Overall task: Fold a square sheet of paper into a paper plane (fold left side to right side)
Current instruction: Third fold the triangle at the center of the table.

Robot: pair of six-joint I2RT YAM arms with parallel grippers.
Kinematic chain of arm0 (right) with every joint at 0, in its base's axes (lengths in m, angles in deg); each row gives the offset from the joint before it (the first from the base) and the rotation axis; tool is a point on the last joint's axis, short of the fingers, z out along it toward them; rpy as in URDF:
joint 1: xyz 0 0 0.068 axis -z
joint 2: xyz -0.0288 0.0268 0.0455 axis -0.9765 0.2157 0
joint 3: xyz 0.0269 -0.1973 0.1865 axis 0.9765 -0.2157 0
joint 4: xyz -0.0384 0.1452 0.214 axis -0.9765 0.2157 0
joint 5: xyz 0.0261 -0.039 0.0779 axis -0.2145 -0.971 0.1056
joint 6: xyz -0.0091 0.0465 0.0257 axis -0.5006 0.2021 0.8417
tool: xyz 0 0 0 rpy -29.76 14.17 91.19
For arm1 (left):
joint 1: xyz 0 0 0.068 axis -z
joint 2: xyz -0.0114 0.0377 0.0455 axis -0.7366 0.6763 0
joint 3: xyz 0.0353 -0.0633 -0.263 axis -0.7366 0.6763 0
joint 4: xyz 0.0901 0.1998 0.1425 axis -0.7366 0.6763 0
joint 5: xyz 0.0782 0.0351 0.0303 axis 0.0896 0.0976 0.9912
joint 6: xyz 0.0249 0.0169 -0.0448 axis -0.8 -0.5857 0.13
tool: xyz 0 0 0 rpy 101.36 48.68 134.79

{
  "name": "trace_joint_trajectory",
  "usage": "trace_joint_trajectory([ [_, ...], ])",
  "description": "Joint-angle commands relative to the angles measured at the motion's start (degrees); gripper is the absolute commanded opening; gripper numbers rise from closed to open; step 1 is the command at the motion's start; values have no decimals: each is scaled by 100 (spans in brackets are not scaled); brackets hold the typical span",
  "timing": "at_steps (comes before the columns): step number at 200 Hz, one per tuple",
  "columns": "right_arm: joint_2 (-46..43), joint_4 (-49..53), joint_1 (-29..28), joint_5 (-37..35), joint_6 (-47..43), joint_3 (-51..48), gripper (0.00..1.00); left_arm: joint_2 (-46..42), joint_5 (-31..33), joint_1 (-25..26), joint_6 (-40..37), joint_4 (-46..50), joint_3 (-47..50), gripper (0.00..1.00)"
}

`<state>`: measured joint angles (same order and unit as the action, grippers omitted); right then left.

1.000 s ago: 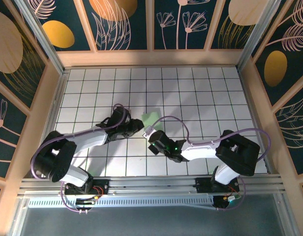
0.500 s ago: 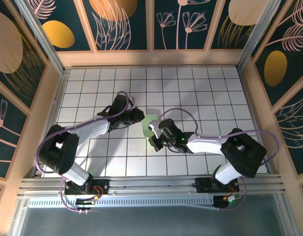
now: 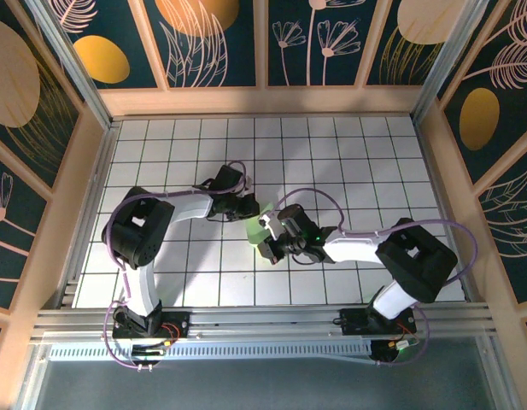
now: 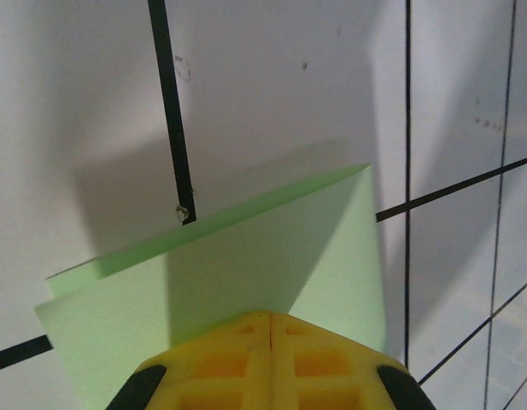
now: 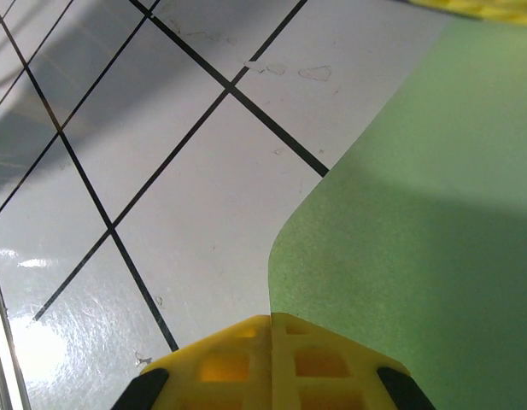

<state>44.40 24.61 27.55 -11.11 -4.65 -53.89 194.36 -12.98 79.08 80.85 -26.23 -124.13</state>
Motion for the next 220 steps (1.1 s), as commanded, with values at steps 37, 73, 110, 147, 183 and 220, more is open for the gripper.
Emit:
trace_joint_trajectory([
  [37, 158, -78, 160, 274, 177, 199, 0, 362, 133, 53, -316, 313, -191, 1],
  [73, 248, 113, 299, 173, 262, 305, 0, 478, 340, 77, -449, 449, -173, 0],
  [110, 373, 380, 485, -32, 315, 434, 0, 504, 517, 94, -539, 562, -194, 0],
  [147, 504, 631, 649, -274, 329, 562, 0, 512, 548, 108, -548, 578, -208, 0],
  [183, 565, 692, 754, -418, 373, 606, 0, 494, 585, 130, -534, 572, -191, 0],
  [220, 611, 610, 799, -409, 390, 620, 0, 502, 601, 132, -523, 571, -183, 0],
])
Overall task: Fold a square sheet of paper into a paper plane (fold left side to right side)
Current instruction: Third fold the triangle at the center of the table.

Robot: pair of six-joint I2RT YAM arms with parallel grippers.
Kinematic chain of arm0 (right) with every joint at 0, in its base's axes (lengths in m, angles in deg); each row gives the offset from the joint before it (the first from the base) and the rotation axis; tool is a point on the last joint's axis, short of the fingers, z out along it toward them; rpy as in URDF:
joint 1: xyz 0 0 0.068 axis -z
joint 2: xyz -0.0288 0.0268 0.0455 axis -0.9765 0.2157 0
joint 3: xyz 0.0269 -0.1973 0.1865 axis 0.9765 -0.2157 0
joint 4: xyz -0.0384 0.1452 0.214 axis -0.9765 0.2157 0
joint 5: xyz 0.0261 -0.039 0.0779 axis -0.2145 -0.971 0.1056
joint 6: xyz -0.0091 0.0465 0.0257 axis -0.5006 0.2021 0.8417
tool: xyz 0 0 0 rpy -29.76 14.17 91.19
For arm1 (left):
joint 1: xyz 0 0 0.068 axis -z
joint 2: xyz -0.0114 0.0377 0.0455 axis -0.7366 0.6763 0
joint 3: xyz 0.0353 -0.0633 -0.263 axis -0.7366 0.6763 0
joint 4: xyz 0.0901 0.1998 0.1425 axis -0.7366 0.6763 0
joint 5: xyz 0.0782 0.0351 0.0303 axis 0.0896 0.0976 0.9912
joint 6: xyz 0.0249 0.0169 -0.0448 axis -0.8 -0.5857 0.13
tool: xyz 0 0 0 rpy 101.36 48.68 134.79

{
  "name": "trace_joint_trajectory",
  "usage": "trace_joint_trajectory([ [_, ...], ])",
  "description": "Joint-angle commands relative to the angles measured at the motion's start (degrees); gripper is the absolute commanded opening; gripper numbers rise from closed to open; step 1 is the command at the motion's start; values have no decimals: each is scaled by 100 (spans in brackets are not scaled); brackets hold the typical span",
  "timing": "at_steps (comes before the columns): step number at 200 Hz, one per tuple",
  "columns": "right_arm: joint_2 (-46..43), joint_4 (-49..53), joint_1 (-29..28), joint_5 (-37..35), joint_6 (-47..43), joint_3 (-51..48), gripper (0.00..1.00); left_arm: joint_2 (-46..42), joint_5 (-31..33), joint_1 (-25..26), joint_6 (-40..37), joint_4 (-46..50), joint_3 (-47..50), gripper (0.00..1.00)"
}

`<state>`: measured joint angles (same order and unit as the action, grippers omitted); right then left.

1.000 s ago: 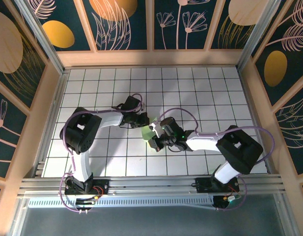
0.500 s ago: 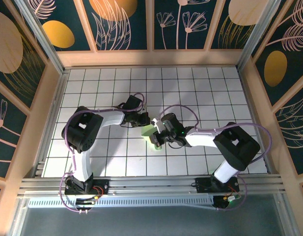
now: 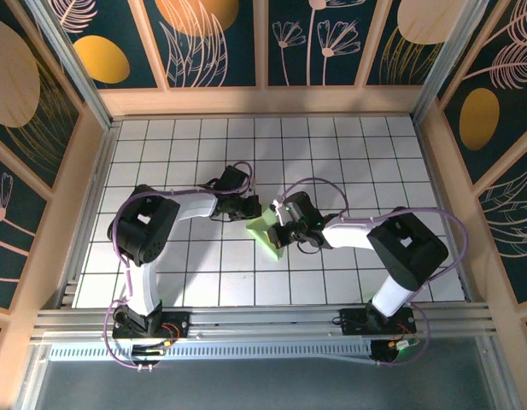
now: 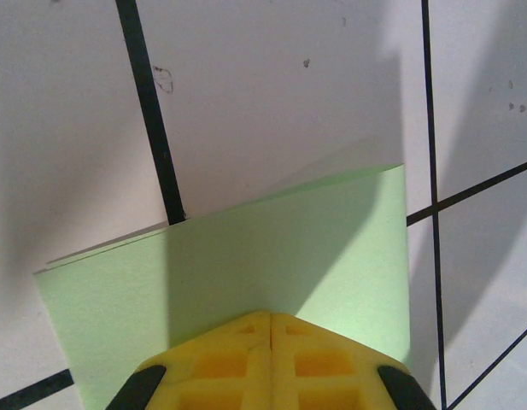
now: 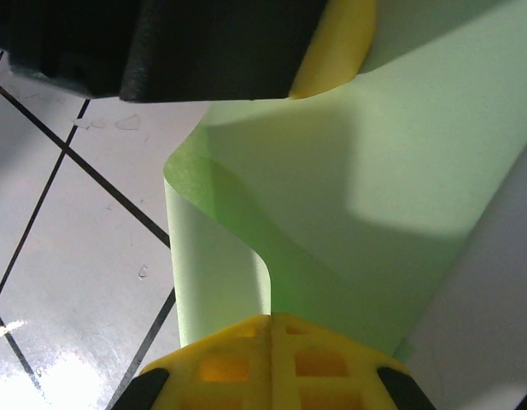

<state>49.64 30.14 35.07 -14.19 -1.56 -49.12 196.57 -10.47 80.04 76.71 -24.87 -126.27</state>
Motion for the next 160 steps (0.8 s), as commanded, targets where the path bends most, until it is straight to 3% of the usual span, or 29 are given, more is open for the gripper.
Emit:
trace_joint_trajectory([
  [1, 91, 56, 47, -101, 83, 150, 0, 283, 354, 31, -109, 431, 32, 0],
  [160, 179, 43, 73, -242, 48, 186, 0, 288, 359, 48, -64, 396, 32, 0],
])
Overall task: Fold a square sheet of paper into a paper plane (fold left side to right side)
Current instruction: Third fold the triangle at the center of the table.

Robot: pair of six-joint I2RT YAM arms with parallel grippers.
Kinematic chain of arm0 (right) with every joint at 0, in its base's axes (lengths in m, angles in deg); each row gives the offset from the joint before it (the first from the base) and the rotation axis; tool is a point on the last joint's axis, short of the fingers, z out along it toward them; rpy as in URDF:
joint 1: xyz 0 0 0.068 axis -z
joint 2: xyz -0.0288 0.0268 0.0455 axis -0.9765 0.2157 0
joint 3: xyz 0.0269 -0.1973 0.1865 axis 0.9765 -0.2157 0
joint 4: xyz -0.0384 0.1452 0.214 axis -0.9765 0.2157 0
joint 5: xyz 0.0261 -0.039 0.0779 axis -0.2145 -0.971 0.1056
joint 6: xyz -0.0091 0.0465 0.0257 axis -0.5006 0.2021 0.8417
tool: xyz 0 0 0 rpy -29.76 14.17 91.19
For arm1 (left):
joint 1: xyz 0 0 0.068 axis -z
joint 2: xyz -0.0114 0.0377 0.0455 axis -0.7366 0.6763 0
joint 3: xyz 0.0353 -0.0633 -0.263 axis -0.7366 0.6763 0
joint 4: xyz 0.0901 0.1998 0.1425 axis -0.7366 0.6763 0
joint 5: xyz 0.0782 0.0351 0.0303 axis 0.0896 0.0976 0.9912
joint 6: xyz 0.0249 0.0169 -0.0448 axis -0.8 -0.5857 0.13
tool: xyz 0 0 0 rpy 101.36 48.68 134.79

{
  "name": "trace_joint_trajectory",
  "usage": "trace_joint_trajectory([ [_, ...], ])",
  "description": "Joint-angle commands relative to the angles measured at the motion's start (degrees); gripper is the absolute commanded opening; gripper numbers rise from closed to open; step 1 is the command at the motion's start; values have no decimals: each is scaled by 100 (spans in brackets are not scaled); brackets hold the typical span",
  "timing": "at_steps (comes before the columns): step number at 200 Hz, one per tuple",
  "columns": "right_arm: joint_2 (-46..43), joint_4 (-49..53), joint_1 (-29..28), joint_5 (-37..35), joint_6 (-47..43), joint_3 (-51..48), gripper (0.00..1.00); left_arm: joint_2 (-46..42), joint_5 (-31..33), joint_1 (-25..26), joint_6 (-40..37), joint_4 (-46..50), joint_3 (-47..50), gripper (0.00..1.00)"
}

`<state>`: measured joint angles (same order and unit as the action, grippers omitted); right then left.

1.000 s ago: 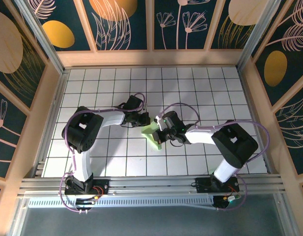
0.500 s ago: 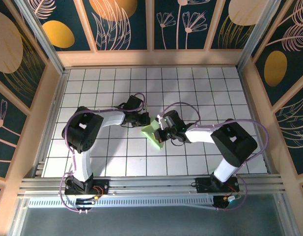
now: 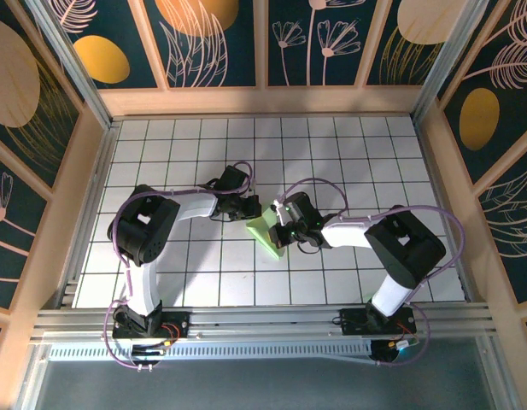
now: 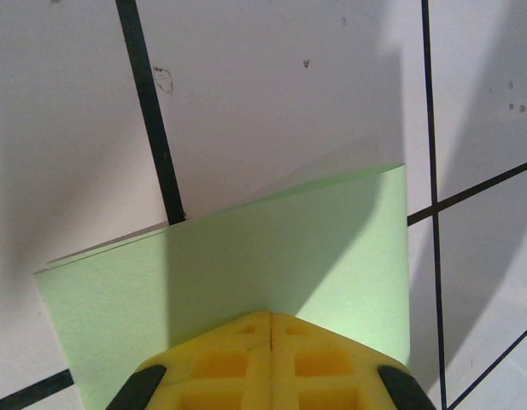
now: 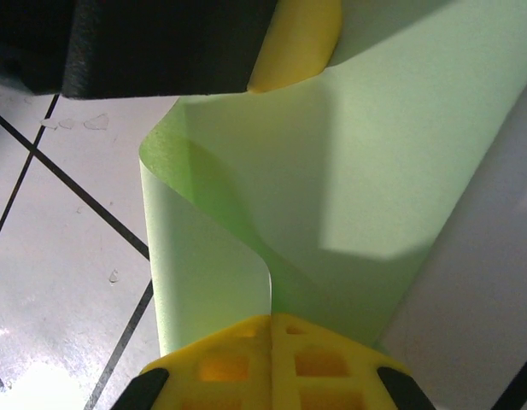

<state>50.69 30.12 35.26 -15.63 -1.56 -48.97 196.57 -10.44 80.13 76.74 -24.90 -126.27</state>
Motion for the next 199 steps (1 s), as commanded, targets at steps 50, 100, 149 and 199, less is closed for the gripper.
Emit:
trace_joint_trajectory([
  [50, 192, 40, 56, -46, 47, 192, 0, 293, 356, 43, -58, 376, 32, 0],
  [100, 236, 101, 53, -2, 48, 40, 0, 214, 469, 41, 47, 293, 45, 3],
  [149, 92, 109, 45, 34, 93, -114, 0, 188, 557, 37, 114, 297, -11, 3],
  [199, 138, 199, 45, -3, 66, -96, 0, -134, 700, 24, 191, 253, -87, 11],
])
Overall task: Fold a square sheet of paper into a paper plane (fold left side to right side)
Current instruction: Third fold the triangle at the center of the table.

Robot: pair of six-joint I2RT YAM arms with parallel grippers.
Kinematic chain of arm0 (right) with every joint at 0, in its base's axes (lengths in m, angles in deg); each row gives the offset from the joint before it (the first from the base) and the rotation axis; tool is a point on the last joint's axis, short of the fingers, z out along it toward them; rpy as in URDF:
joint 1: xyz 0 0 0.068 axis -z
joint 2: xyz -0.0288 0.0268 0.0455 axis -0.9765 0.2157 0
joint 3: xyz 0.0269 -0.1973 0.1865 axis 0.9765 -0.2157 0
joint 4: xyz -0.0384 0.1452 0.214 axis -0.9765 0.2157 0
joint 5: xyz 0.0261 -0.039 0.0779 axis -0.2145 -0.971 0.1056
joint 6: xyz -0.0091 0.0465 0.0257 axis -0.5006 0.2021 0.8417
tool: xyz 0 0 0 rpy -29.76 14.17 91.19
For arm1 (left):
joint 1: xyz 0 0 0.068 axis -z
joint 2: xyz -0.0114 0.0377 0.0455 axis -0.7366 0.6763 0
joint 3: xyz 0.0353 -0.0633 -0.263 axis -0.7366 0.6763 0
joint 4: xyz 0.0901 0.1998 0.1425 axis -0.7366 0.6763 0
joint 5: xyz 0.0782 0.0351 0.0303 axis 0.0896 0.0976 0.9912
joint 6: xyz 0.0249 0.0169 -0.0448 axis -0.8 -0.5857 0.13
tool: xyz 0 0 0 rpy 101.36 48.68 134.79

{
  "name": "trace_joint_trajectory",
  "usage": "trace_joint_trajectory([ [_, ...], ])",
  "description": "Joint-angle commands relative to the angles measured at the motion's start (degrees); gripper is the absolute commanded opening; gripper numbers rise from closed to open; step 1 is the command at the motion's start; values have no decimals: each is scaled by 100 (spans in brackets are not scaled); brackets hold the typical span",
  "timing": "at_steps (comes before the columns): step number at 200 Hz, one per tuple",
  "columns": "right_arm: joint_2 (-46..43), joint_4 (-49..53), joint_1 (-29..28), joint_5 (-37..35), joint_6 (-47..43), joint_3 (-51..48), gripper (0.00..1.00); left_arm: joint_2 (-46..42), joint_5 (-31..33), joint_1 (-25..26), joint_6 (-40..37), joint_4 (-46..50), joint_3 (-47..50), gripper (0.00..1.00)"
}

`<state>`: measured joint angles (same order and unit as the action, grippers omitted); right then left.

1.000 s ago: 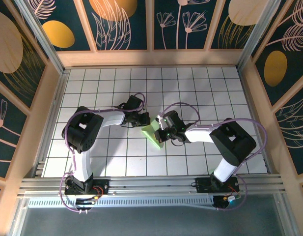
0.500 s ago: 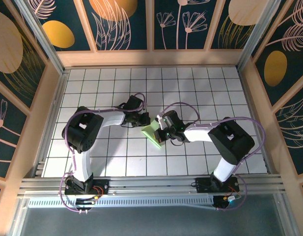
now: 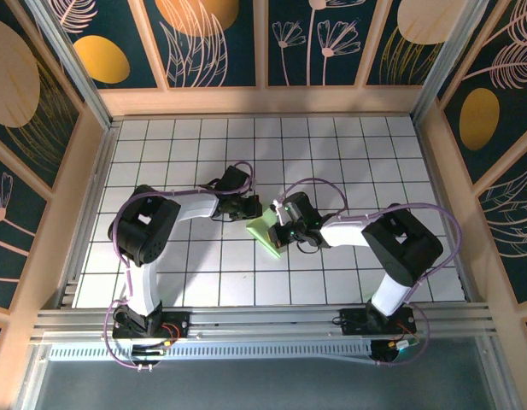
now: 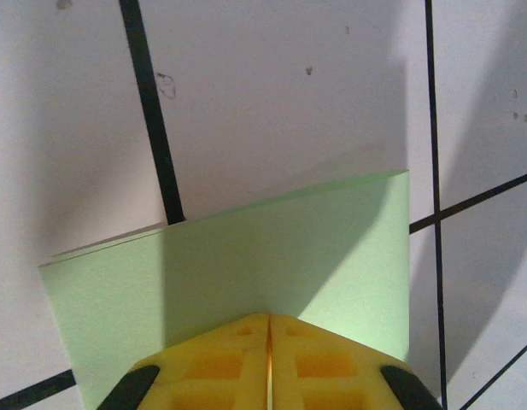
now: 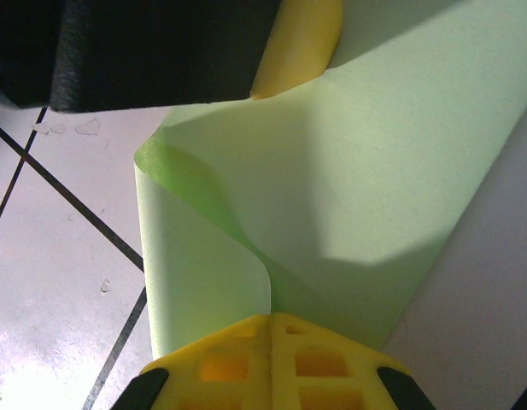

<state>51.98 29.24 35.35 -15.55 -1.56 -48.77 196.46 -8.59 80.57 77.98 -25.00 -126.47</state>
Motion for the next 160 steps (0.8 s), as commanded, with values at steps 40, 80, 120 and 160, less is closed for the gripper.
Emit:
trace_joint_trajectory([
  [40, -4, 329, 40, 1, 66, -101, 0, -814, 804, -157, 217, 156, 48, 12],
  [80, 8, 305, 38, 25, 72, -84, 0, -1839, 583, -192, 531, -569, 1119, 7],
  [120, 11, 294, 38, 25, 59, -81, 0, -2288, -476, -17, 1300, -2208, 2412, 3],
  [160, 2, 330, 29, 8, 57, -64, 0, -1926, -620, 314, 1632, -2731, 2565, 2],
])
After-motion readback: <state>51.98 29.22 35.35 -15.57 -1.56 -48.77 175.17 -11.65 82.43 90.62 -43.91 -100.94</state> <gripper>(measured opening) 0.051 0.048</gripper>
